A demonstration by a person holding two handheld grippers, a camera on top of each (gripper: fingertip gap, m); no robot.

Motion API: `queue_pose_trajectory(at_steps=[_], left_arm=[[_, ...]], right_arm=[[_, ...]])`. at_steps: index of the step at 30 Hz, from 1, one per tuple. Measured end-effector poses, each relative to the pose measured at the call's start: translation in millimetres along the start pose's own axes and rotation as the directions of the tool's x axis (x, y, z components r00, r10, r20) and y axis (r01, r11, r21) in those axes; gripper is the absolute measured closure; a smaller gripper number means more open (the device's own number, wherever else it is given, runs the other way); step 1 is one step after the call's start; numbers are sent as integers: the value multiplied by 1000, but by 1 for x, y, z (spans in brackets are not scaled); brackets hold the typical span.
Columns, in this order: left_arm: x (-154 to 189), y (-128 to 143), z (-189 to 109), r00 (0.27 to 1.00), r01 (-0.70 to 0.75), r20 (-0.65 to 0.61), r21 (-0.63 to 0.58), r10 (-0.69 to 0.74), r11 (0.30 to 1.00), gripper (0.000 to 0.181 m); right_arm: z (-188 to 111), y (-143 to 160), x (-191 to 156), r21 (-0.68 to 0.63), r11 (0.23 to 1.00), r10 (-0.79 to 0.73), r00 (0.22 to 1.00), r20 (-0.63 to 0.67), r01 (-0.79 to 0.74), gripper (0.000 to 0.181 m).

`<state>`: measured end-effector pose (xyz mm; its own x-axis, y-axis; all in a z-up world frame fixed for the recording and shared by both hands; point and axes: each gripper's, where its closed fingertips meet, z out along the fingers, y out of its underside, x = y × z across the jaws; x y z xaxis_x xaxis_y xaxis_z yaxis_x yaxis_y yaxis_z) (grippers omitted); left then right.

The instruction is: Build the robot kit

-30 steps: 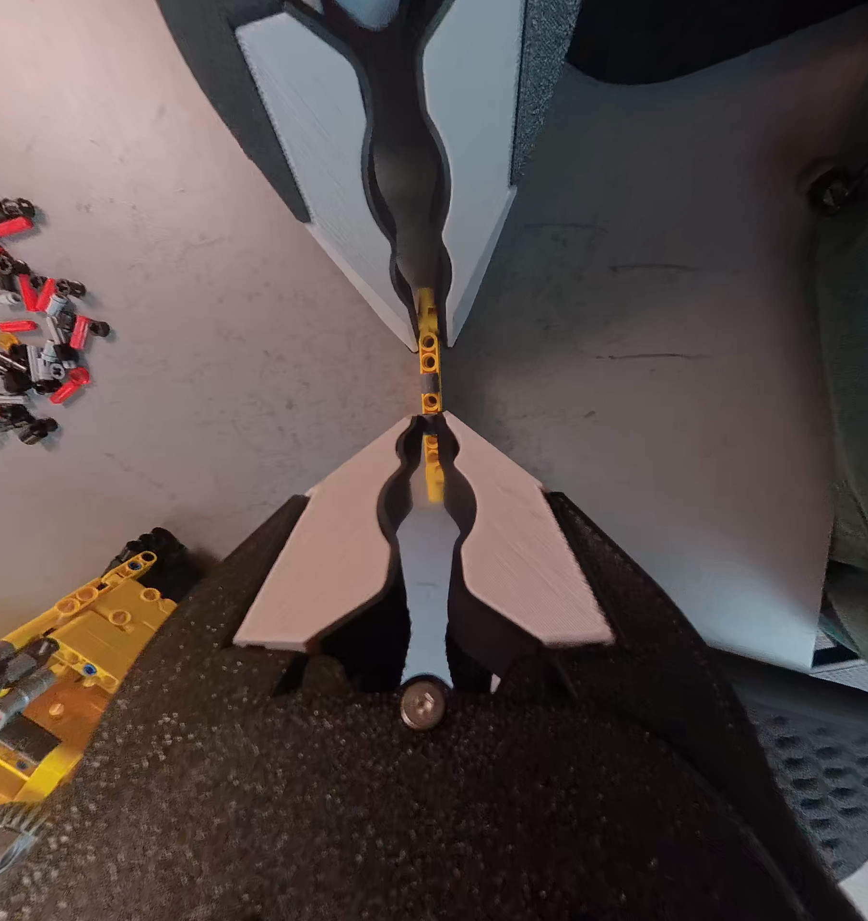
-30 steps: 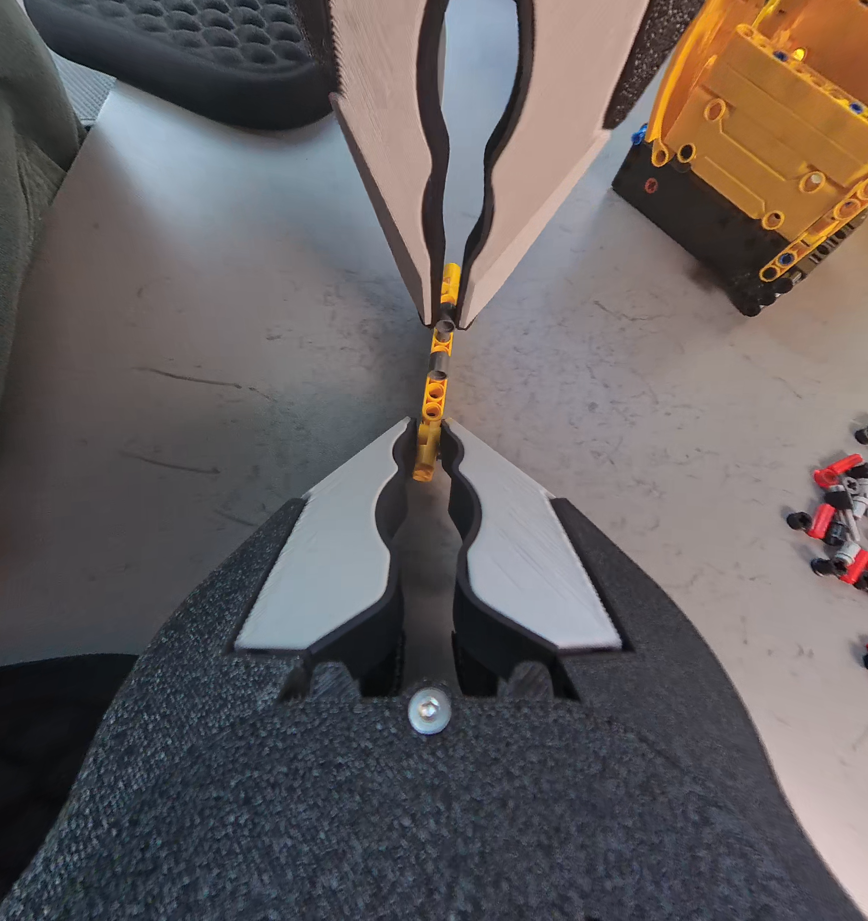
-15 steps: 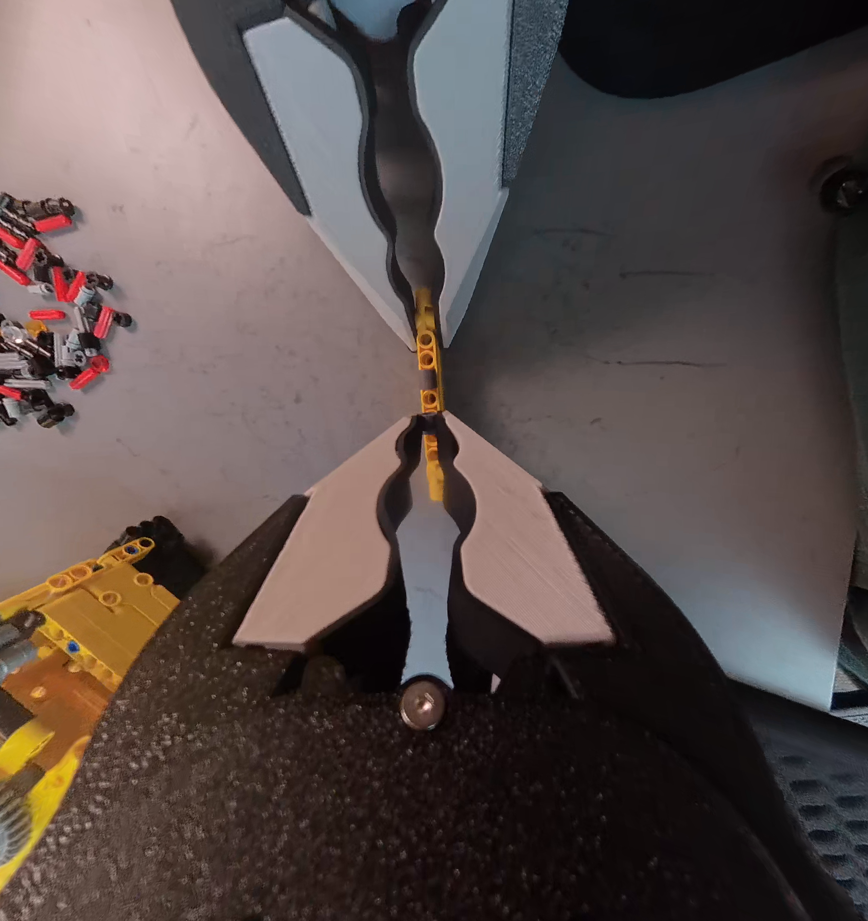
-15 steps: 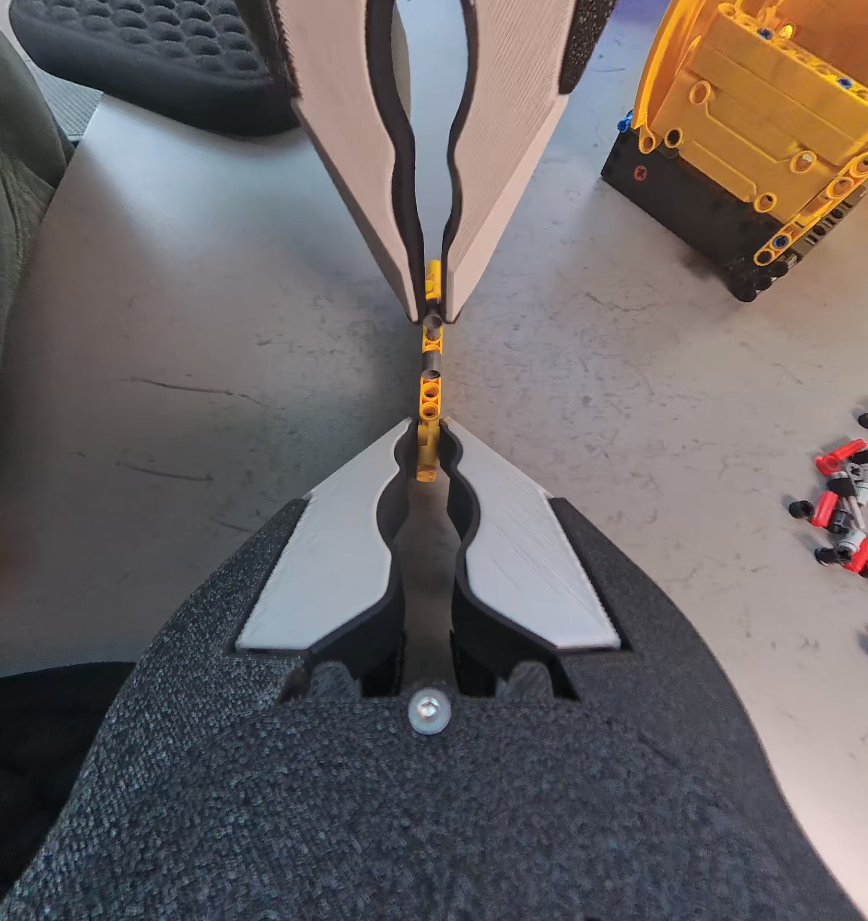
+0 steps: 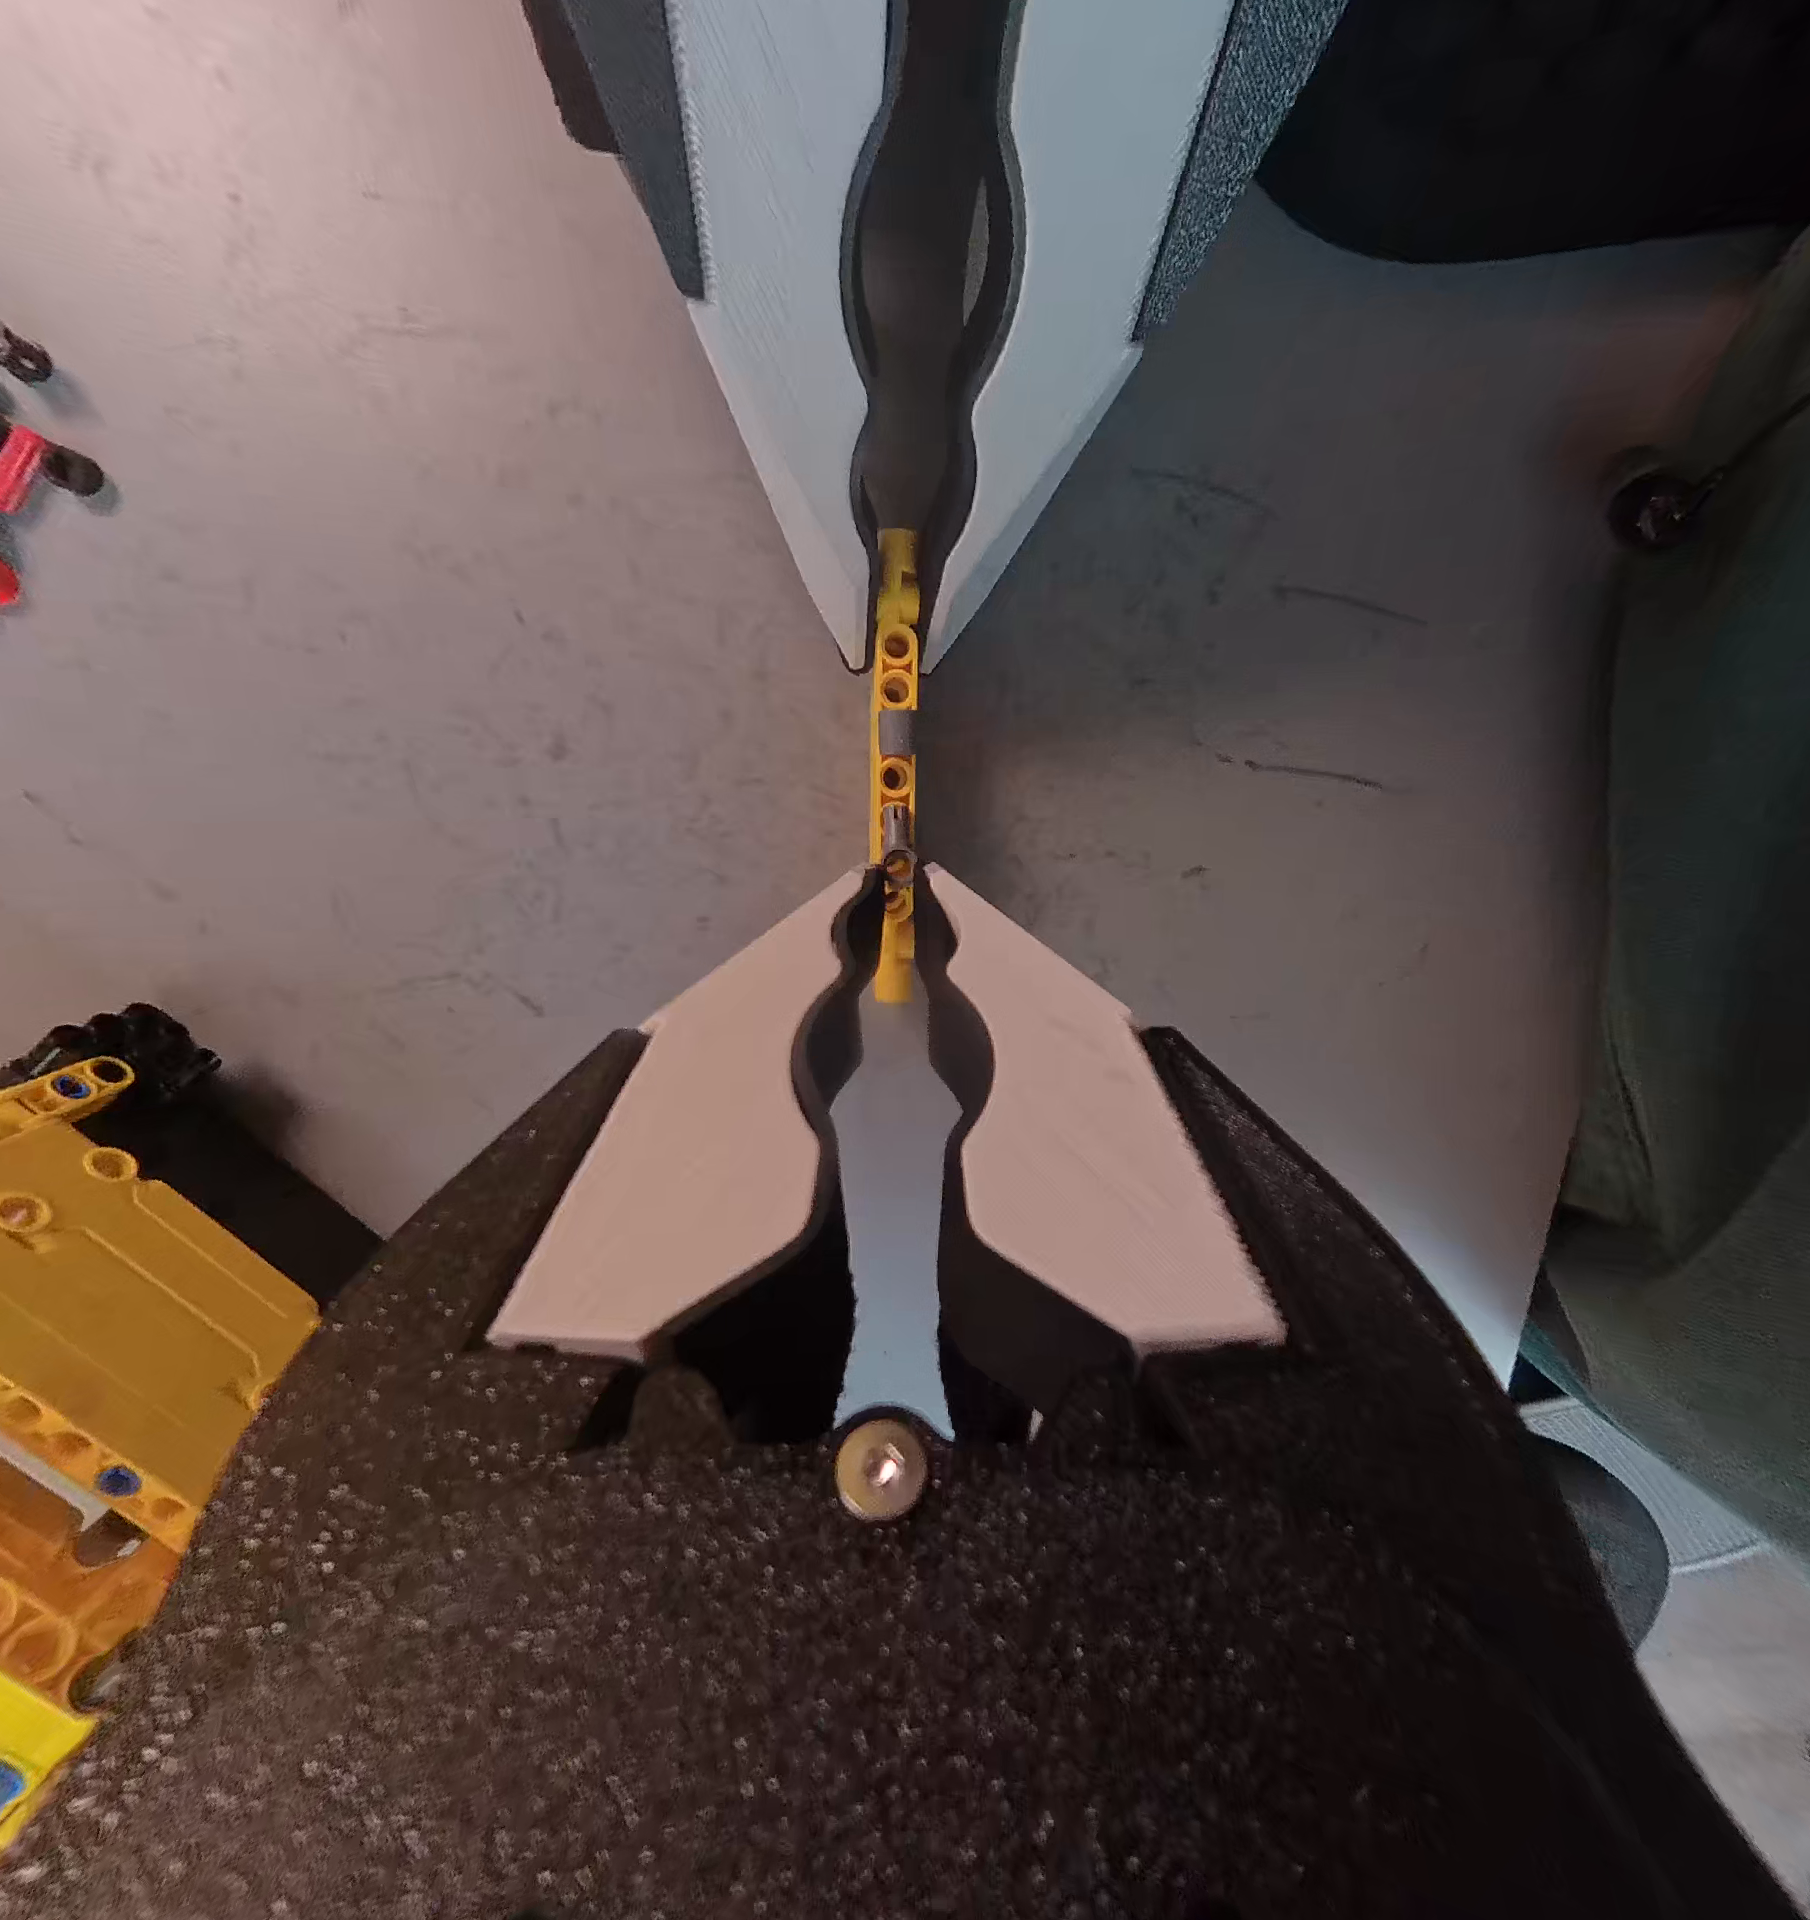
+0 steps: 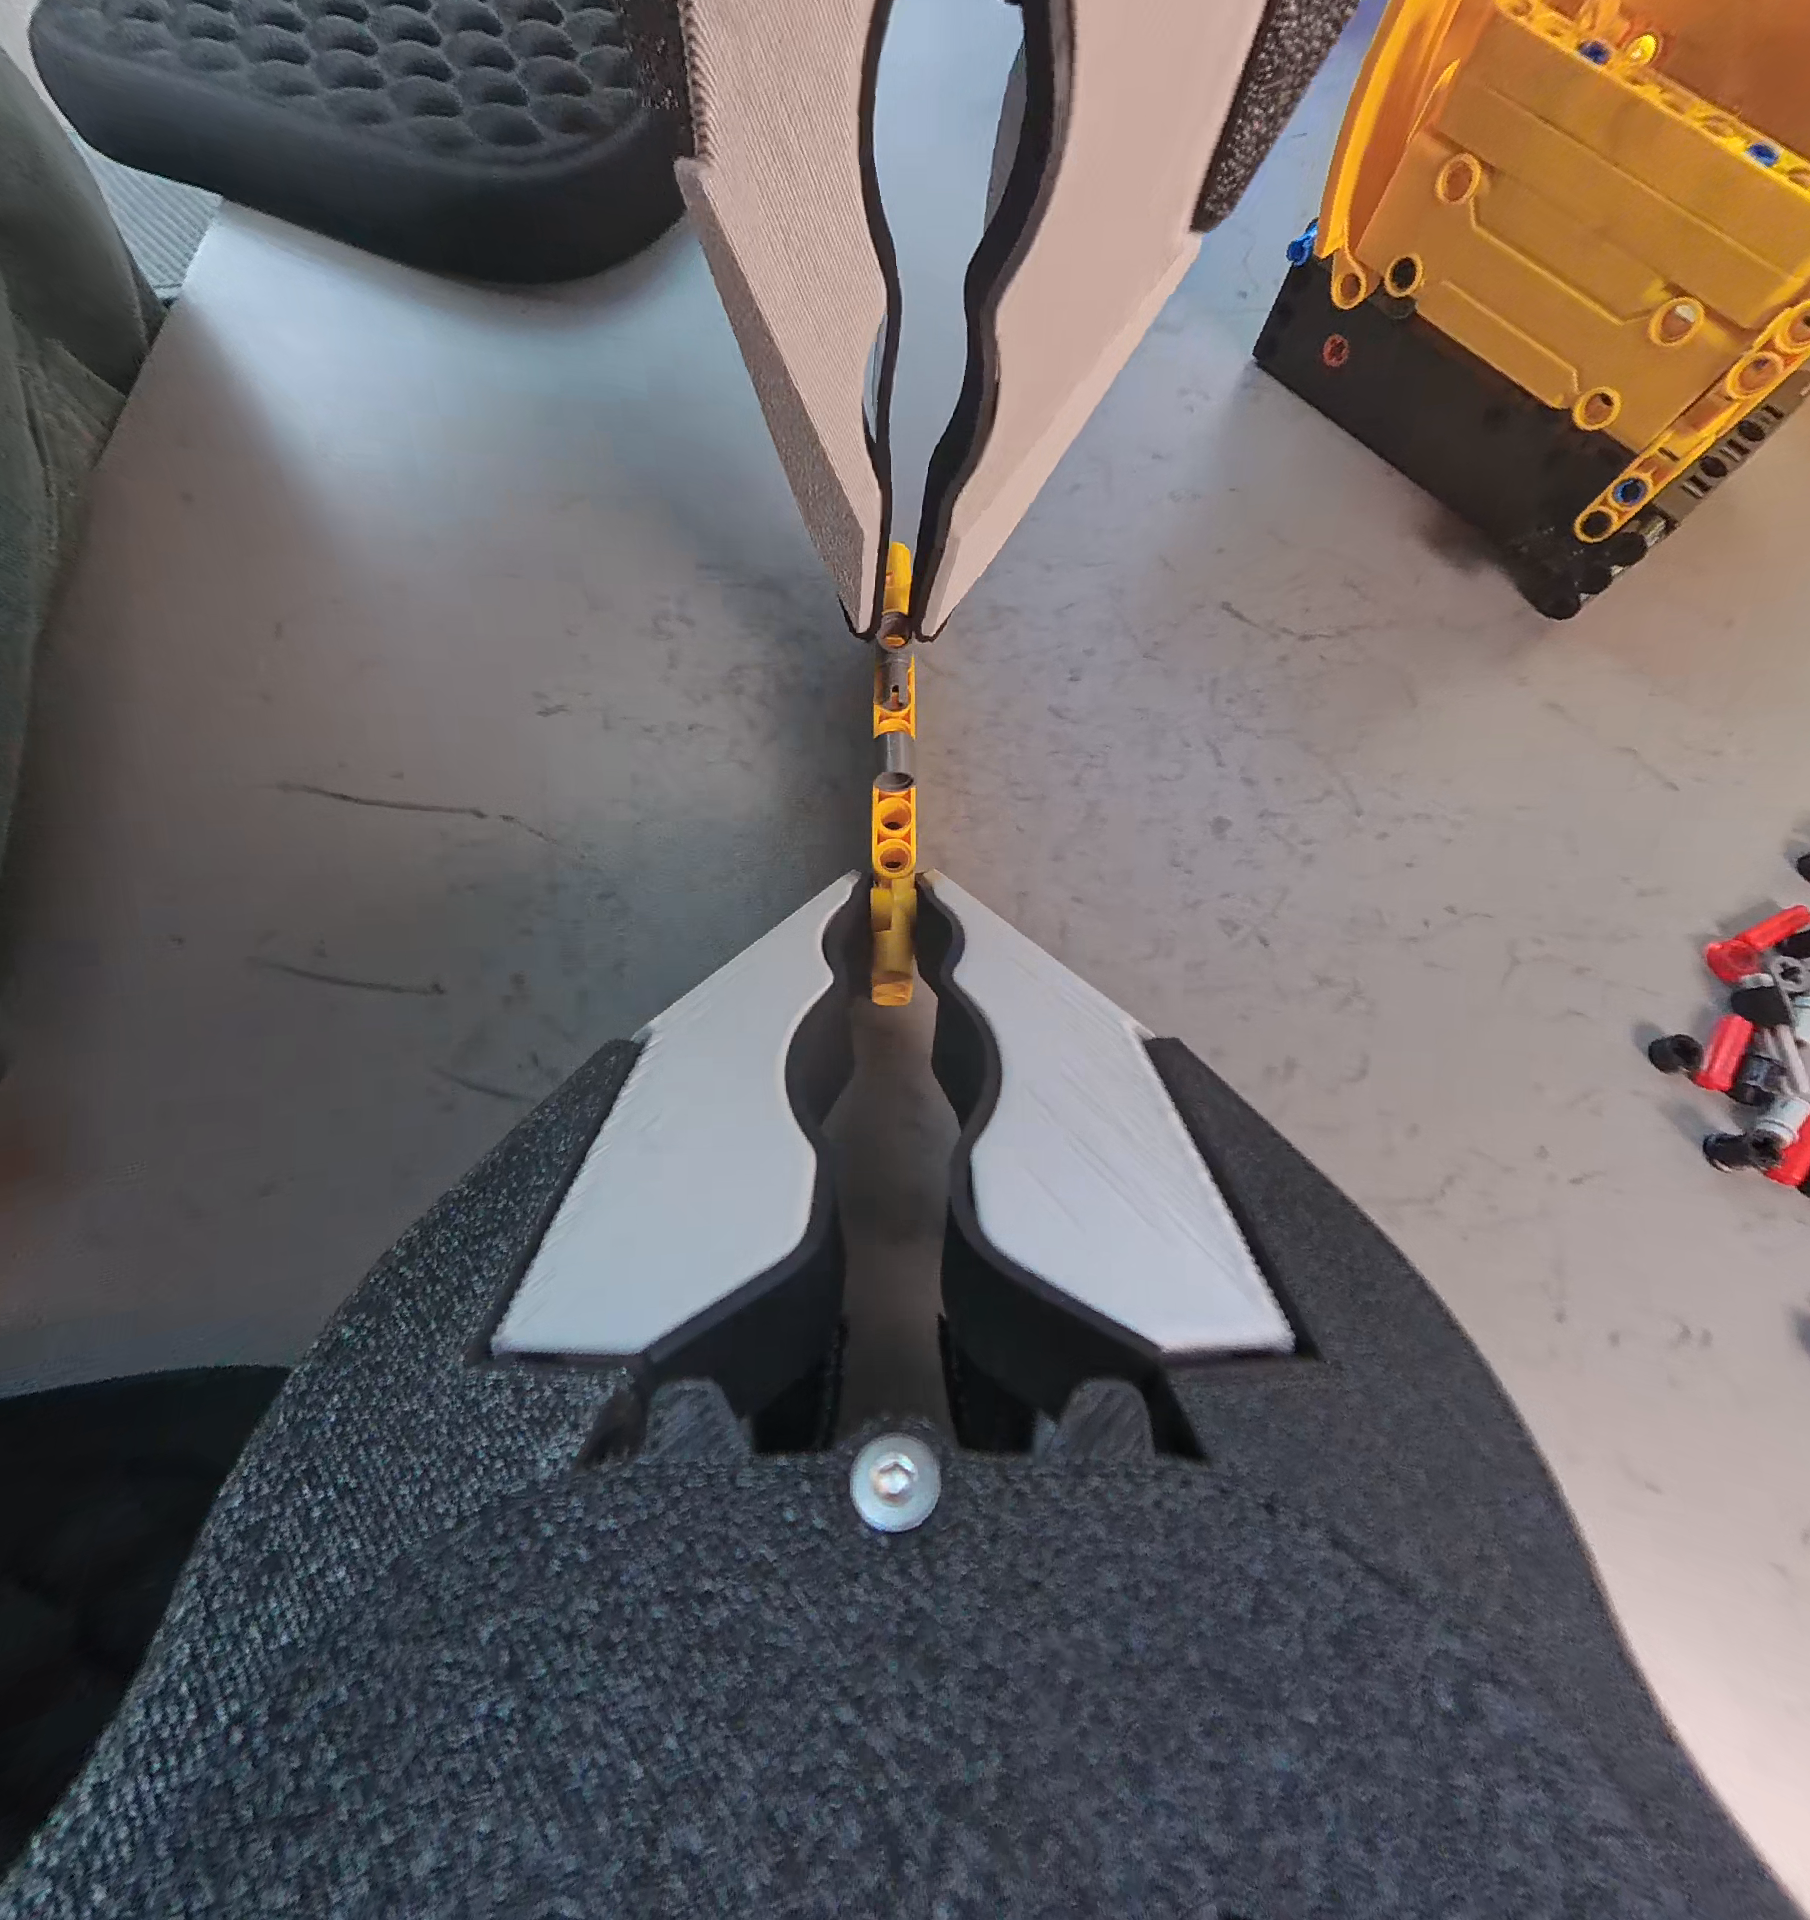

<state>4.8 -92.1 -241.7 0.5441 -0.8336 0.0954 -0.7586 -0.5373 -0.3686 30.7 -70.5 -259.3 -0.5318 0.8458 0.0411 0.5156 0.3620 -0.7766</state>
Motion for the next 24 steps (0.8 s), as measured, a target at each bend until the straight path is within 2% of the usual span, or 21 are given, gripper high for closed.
queue_pose_trajectory(at_steps=[4, 6, 10, 13, 18, 21, 24], left_arm=[[1, -2, -1, 998, 47, -48, 15, -46, 999, 176], [2, -1, -3, 997, 57, -48, 43, -54, 997, 176], [3, -5, -10, 996, 85, -29, 144, -82, 986, 176], [5, -9, -16, 996, 86, -5, 217, -87, 972, 176], [13, -26, -27, 997, 49, 35, 333, -65, 942, 176], [15, -30, -29, 997, 43, 48, 359, -64, 932, 176], [16, -31, -29, 996, 47, 54, 372, -72, 927, 176]], right_arm=[[-1, 0, 2, 3, 1000, -4, 1000, -19, 4, 174], [-7, -5, 1, 49, 999, -1, 1000, -8, 2, 168], [-18, -21, 3, 160, 987, -1, 1000, 3, 0, 163], [-15, -30, -3, 194, 981, -30, 1000, -6, 30, 163], [-14, -48, -10, 270, 961, -46, 998, -30, 52, 167], [-18, -52, -8, 297, 954, -36, 998, -41, 47, 177], [-18, -51, -9, 297, 953, -42, 998, -42, 53, 177]])
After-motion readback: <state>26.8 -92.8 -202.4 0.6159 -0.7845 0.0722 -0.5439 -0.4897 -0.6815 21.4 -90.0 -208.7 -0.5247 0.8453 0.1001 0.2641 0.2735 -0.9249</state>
